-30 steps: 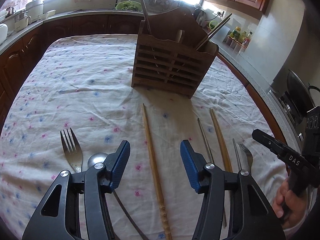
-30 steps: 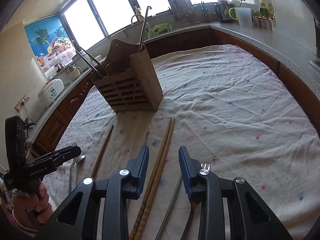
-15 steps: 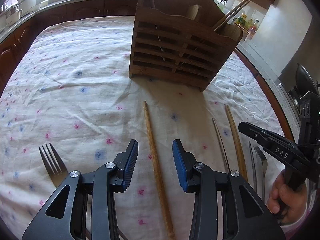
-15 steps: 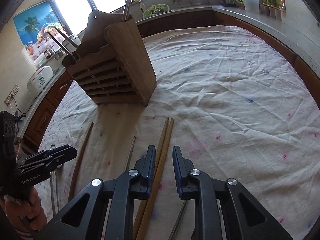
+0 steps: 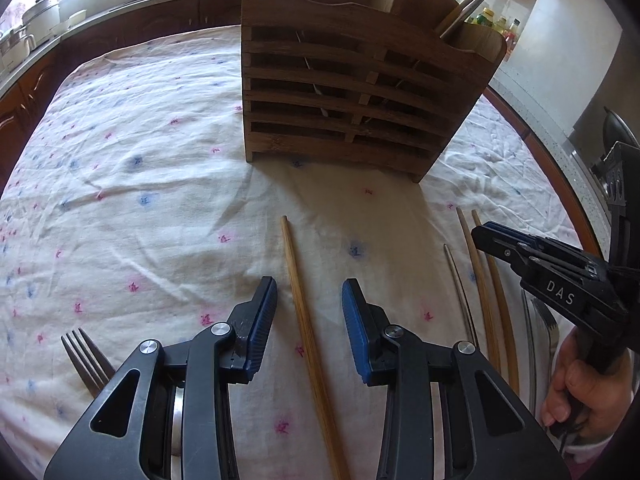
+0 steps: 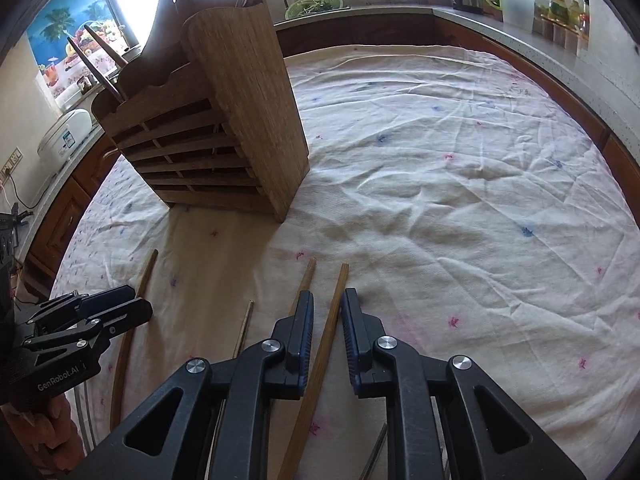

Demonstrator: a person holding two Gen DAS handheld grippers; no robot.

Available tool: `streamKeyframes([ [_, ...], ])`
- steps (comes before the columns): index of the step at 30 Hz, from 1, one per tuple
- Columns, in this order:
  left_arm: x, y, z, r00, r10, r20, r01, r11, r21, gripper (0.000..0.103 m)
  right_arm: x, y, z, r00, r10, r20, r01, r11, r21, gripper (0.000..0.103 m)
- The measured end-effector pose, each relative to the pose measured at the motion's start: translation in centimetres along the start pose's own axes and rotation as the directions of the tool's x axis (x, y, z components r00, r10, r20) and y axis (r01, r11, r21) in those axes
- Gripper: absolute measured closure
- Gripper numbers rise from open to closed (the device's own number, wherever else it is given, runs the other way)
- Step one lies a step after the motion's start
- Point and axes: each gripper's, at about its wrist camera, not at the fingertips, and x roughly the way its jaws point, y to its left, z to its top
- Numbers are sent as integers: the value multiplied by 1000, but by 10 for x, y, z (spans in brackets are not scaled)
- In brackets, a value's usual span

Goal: Organize utensils
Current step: 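Grasp a wooden chopstick with the right tool while the left tool grasps another chopstick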

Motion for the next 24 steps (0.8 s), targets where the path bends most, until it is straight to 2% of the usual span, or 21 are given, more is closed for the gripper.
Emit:
streamKeyframes([
  [3,1,-4,1,1000,21,9,-21,1000,23,72,0,2,-2,1000,-10,10,10,1000,-11,87],
  [5,2,-8,0,998,56,20,-57,997,46,81,0,3,-1,1000,-16,7,16,1000,-17,87],
  [7,3,-7,1,997,75,29,-77,996,51,95,0,3,1,1000,-21,5,21,1000,-17,92],
  [9,3,-3,2,998,55,24,-56,998,29,96,-1,-1,2,1000,-3,9,3,1000,5,96],
  [14,-7,1,0,999,34,28,-34,999,9,97,-14,-6,1,997,65,40,-67,996,62,97],
  [19,-38,0,-4,996,-12,91,14,1000,-20,97,-42,-1,-1,991,98,93,-104,993,56,97],
  [24,-79,4,-8,982,-82,168,93,994,-57,98,-73,-1,-4,981,126,150,-136,989,57,98],
])
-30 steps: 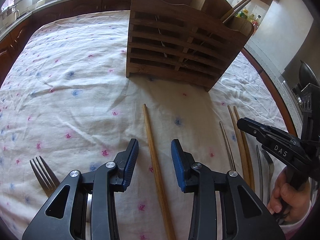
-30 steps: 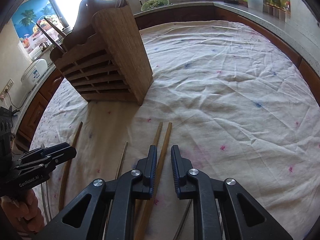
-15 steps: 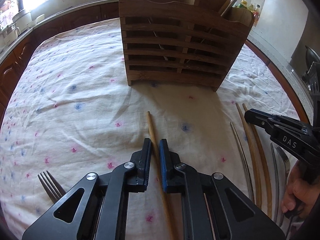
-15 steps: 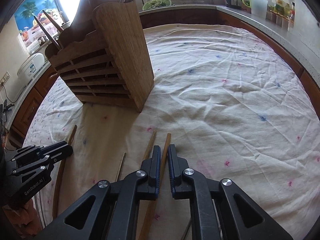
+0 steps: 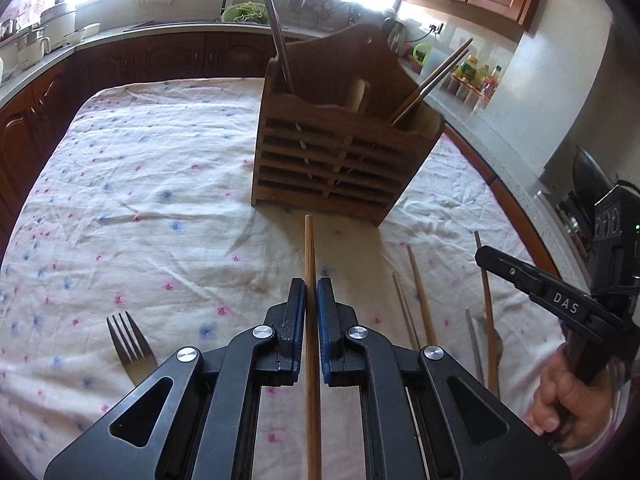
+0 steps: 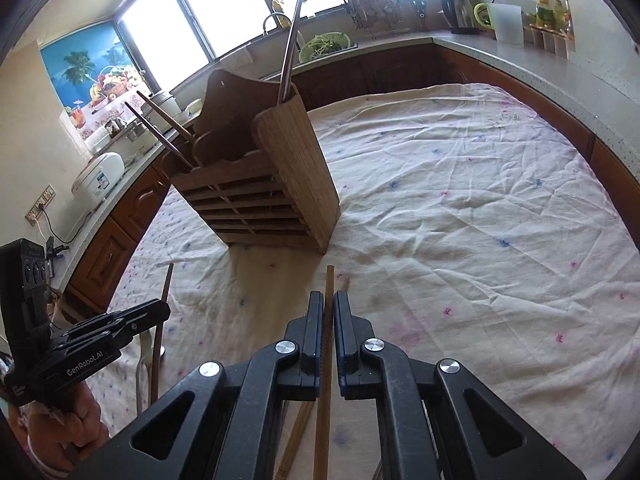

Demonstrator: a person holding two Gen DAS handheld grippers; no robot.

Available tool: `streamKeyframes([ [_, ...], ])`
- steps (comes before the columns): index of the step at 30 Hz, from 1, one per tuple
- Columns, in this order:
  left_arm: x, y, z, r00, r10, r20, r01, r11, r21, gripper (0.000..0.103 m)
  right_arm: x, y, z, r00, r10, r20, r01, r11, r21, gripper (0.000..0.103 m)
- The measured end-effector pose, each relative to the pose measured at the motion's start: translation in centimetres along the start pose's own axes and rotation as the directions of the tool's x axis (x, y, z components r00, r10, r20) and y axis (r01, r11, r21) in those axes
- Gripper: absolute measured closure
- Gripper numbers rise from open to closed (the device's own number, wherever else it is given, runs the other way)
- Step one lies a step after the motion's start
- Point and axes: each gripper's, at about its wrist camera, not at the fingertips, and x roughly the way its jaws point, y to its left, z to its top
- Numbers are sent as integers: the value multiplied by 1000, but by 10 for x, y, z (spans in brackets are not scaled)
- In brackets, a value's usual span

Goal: Organize utensils
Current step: 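Grasp a wooden chopstick with the right tool while the left tool grasps another chopstick, then lift both held chopsticks upright into the wooden holder and open both tools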

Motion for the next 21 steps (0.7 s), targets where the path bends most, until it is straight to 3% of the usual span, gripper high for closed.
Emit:
streamKeyframes([
  [9,-61,-1,-6,992,-63,107,67,997,-31,98,-63,13,2,991,37,126,-36,999,-17,98],
  [21,-112,-8,-19,971,-113,211,119,993,-16,98,-129,27,2,962,80,262,-69,996,-49,98],
])
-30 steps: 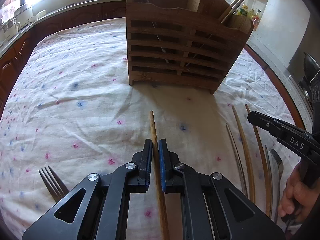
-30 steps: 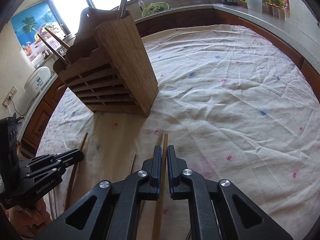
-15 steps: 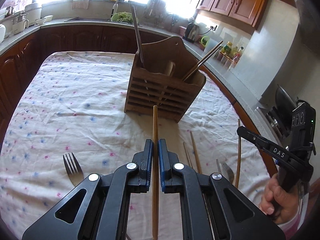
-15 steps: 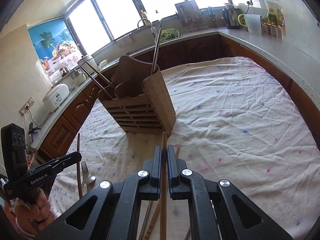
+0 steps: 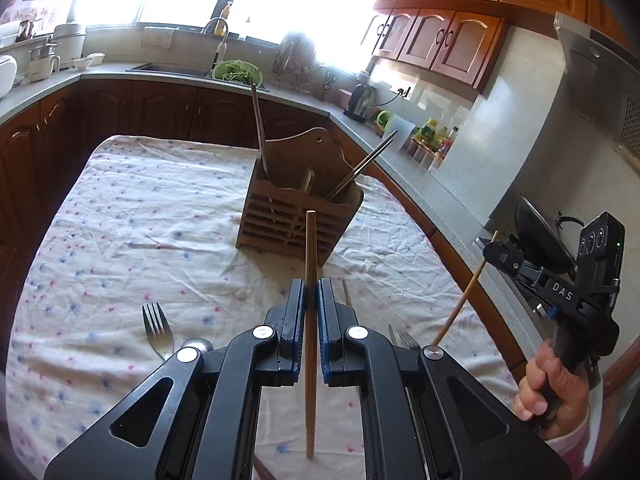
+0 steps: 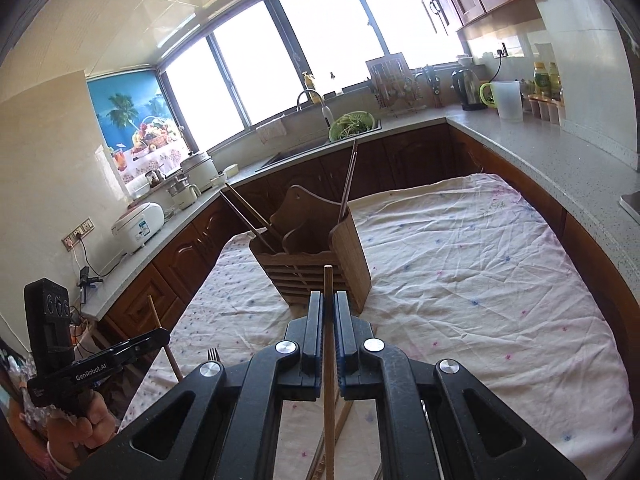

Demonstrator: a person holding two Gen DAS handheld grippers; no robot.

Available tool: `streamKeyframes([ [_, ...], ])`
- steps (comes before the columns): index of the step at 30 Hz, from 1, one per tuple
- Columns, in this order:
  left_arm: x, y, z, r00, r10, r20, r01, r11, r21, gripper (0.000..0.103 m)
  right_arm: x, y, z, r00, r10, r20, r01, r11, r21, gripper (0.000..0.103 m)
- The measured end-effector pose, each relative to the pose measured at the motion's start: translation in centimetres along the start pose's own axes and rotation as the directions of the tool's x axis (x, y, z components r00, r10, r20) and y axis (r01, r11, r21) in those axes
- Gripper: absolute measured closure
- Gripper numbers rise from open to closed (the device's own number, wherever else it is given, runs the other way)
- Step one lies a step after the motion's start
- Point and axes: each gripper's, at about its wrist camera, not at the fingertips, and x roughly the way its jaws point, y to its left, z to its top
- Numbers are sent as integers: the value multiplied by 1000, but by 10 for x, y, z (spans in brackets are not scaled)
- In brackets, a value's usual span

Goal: Organize utensils
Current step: 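Lift both held chopsticks upright into the wooden holder and open both tools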

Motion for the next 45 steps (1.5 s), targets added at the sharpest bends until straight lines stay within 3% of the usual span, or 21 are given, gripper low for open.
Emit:
streamKeyframes([
  [12,-22,-7,8,997,-5,73,4,1000,12,98,-18,7,10,998,3,62,-2,1000,-17,98],
  [33,-24,-5,24,994,-3,109,1,1000,16,98,-10,13,23,997,14,75,-12,1000,-29,98],
  [45,-21,-3,57,985,6,175,-11,1000,29,98,-1,15,55,993,16,120,-12,999,-37,98],
])
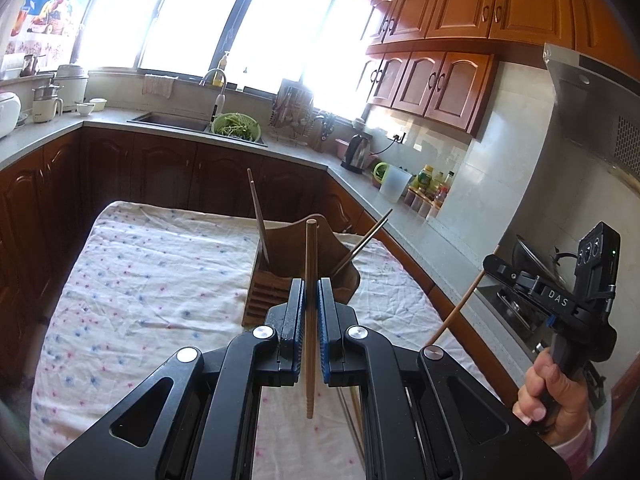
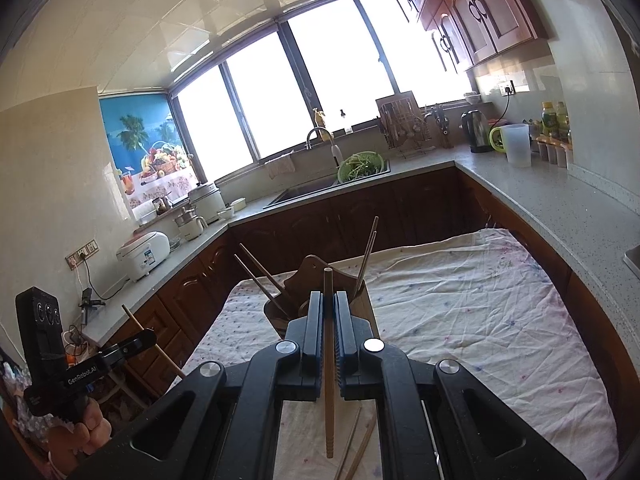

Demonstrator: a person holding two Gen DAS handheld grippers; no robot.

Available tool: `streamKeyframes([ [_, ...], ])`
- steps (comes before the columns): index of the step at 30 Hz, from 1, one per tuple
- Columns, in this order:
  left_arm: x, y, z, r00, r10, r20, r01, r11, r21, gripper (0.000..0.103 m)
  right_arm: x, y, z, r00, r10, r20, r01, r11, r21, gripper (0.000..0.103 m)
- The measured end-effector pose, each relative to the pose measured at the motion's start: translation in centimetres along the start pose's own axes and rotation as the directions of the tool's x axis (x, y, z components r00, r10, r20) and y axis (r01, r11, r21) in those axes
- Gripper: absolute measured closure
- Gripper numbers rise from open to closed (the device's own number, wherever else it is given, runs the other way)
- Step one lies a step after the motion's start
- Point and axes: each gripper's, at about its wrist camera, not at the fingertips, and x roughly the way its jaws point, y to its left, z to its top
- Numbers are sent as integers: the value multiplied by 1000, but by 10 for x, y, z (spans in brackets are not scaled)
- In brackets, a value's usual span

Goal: Organize utensils
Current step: 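Lift both held chopsticks upright into the wooden holder and open both tools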

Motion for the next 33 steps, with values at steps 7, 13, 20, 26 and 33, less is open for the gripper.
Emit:
streamKeyframes([
  [7,9,2,36,998,9,63,-10,1000,24,98,15,4,27,999,2,37,-1,1000,-15,98],
  [13,16,7,74,990,22,140,-28,999,40,98,30,6,58,995,-1,96,3,1000,-19,98],
  [20,36,14,108,978,36,205,-45,998,38,98,57,3,91,989,-3,147,3,1000,0,98],
  [26,68,24,108,972,57,227,-63,998,20,98,84,-3,96,987,-27,157,27,1000,0,98],
  [33,107,44,82,972,89,218,-84,996,-32,98,111,-10,71,990,-44,134,44,999,1,98],
])
